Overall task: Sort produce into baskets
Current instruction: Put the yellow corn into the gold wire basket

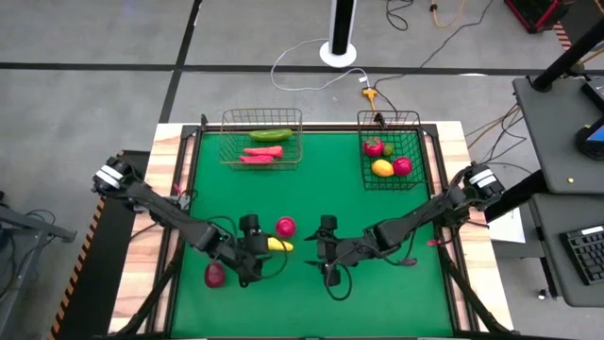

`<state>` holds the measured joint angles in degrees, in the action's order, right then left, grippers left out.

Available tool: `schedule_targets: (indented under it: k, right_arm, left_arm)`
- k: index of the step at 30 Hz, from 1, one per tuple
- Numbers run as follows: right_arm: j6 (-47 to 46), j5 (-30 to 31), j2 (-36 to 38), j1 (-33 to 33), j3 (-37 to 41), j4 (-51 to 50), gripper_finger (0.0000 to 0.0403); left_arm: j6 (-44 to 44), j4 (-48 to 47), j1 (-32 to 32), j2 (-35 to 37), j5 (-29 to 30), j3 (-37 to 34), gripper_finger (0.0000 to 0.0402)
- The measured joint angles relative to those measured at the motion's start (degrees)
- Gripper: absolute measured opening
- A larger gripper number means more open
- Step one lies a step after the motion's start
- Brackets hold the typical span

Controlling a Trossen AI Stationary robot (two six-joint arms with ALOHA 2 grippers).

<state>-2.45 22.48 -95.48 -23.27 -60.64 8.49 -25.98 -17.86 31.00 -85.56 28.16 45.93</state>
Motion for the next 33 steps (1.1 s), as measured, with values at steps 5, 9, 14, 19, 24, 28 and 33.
schedule_targets:
  k: [5, 9, 14, 19, 24, 28, 33]
  right_arm:
    - [0.01, 0.00, 0.00, 0.07, -0.04, -0.67, 0.0281]
    - [-0.76, -0.01, 0.00, 0.07, 0.17, -1.05, 0.0280]
    - [-1.00, 0.00, 0.00, 0.07, 0.40, -1.12, 0.0276]
    - [-1.12, -0.01, 0.00, 0.07, 0.40, -1.18, 0.0279]
    - [-1.60, 0.00, 0.00, 0.07, 0.55, -1.56, 0.0275]
    - [-2.24, -0.01, 0.00, 0.07, 0.55, -2.34, 0.0272]
    - [-2.25, -0.18, 0.00, 0.07, 0.57, -2.89, 0.0274]
  left_arm:
    - [0.17, -0.10, -1.21, -4.11, 0.01, -0.53, 0.0292]
    - [0.48, -0.18, -2.72, -6.71, -0.24, -0.78, 0.0292]
    - [1.49, -0.11, -3.67, -9.27, -1.51, -0.87, 0.0285]
    - [1.40, 0.34, -3.69, -10.40, -2.68, -0.94, 0.0262]
    - [1.23, 0.29, -3.66, -10.17, -3.59, -0.96, 0.0208]
    - [1.26, -0.16, -3.69, -10.02, -4.88, -0.87, 0.0161]
    - [1.31, -3.12, -3.49, -9.36, -8.40, 0.92, 0.0138]
